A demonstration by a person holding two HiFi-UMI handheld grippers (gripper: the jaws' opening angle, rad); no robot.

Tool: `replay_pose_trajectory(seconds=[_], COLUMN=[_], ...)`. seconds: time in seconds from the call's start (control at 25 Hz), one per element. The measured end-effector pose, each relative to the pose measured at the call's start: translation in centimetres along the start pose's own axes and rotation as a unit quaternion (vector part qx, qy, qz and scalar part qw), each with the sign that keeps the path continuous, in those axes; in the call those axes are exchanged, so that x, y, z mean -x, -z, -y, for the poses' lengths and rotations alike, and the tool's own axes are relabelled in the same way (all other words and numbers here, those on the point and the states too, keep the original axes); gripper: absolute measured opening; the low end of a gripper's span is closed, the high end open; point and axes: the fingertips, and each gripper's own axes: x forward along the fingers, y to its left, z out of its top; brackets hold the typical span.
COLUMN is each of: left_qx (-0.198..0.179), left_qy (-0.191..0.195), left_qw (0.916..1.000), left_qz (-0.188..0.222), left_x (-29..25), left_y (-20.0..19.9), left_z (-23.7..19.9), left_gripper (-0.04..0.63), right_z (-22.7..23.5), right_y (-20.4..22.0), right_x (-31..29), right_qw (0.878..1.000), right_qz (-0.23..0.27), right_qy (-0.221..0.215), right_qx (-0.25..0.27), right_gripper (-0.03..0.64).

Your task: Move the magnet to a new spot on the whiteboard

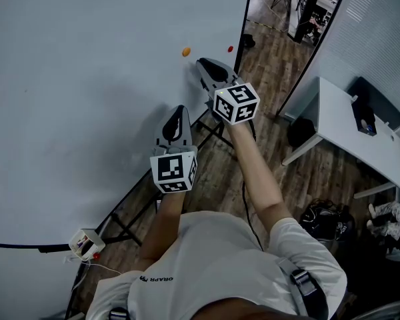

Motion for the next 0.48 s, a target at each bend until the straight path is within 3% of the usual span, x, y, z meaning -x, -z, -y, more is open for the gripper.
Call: replay_pose_trajectory(seconds=[0.48], left_qx=[-0.001], left_qy=[0.005], left_qw=[1.0000], left_qz=[-0.001], left_x=[0.0], left_y=[0.1], left_z=[0.3], left_gripper=[0.003], right_z=[-1.4], right_y=[0.0], right_x=[2.5], right_qw=[1.000], right_qz=[0.004], right_qy=[0.017], right_qx=[-0.007], right_gripper=[0.014])
